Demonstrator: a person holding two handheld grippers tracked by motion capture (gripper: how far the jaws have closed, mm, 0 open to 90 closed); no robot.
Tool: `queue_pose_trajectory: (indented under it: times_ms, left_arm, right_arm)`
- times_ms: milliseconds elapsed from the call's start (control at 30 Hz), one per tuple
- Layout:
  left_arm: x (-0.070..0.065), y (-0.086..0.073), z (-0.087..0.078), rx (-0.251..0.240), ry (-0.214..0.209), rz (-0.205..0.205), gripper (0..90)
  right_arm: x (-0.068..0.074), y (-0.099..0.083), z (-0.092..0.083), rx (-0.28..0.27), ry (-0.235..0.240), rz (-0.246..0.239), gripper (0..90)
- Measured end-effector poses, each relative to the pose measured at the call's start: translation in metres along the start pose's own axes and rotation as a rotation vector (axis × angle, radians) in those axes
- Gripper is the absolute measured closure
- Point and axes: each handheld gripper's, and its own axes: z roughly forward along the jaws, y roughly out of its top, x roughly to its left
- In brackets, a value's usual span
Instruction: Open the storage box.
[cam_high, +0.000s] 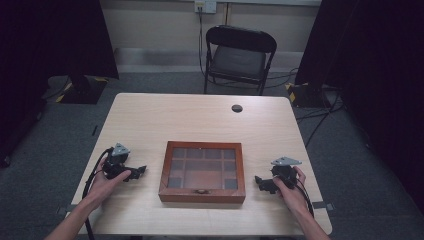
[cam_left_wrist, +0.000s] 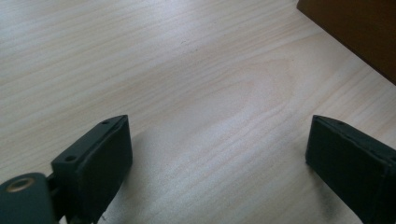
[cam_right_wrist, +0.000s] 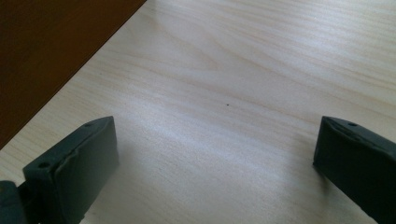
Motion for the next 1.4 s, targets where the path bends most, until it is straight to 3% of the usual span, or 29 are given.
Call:
queue_pose_trajectory:
  times_ms: [100,333,533,767,1067,1133,1400]
  left_arm:
    - [-0.001,0.001,0.0,-0.013,0.002,-0.01,15.8]
    - [-0.001,0.003,-0.003,0.01,-0.003,-0.003,17.9]
    - [-0.002,0.007,-0.006,0.034,-0.047,-0.008,22.5]
    - [-0.007,0.016,-0.016,-0.017,-0.073,-0.015,24.9]
    - [-0.02,0.03,-0.03,-0.091,-0.154,0.001,27.4]
    - [-0.025,0.033,-0.033,-0.1,-0.165,0.023,27.4]
    - [-0.046,0.045,-0.038,-0.108,-0.254,0.028,29.3]
  right_arm:
    - [0.0,0.0,0.0,0.0,0.0,0.0,0.0]
    - [0.0,0.0,0.0,0.0,0.0,0.0,0.0]
    - [0.0,0.0,0.0,0.0,0.0,0.0,0.0]
    - [0.0,0.0,0.0,0.0,0.0,0.0,0.0]
    - [0.0,0.0,0.0,0.0,0.001,0.0,0.0]
    - [0.0,0.0,0.0,-0.001,0.005,-0.003,0.0]
    - [-0.001,0.0,0.0,-0.001,0.008,-0.006,0.0]
